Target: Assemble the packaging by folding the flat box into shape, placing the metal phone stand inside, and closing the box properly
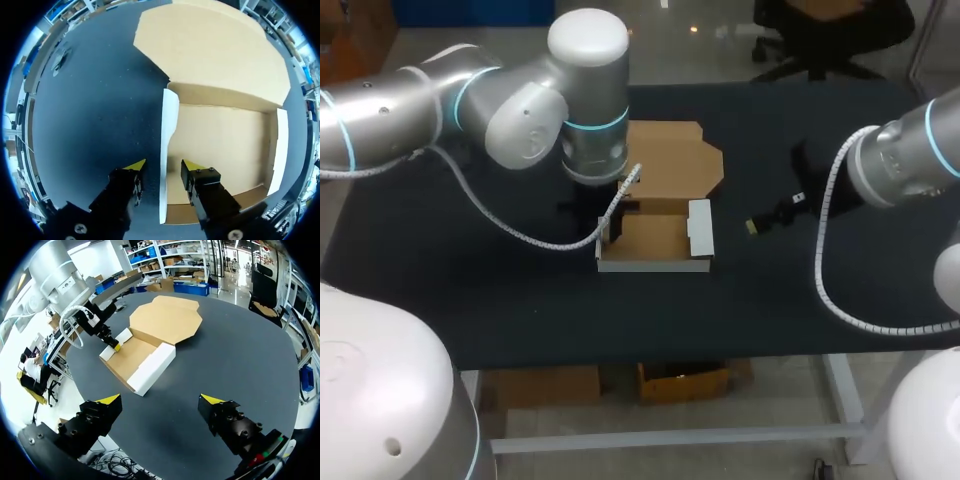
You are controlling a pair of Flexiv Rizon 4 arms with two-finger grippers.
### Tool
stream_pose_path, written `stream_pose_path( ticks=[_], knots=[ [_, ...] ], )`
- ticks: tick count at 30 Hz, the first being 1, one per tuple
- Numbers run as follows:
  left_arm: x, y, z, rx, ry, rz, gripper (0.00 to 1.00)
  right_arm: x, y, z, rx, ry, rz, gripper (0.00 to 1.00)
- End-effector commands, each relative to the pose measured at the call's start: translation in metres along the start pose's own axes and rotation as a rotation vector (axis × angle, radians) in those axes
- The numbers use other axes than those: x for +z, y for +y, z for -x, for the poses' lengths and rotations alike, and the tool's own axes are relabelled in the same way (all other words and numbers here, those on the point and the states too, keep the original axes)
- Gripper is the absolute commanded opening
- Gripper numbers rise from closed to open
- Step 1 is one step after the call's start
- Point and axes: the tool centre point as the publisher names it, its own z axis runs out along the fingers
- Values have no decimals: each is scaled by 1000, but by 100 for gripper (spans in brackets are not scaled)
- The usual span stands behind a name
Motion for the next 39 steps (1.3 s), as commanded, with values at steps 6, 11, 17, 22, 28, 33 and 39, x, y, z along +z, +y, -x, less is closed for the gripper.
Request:
stream_pose_path(
  ticks=[6,11,17,22,28,33,39],
  knots=[
    [-10,4,3,-5,94,-14,57,2,3,2,4,6,-13,100],
    [-13,2,2,-7,133,-2,54,3,3,3,8,7,-16,100],
    [-15,-2,4,-9,184,17,53,3,1,5,11,8,-16,100],
    [-15,-3,4,-3,198,18,50,3,1,5,13,7,-19,100],
    [-15,-5,3,0,219,26,50,2,0,5,13,5,-18,100],
    [-14,-4,3,3,250,41,50,2,-1,5,17,6,-18,100],
    [-12,-5,3,-2,247,47,47,2,-2,5,20,4,-20,100]
  ],
)
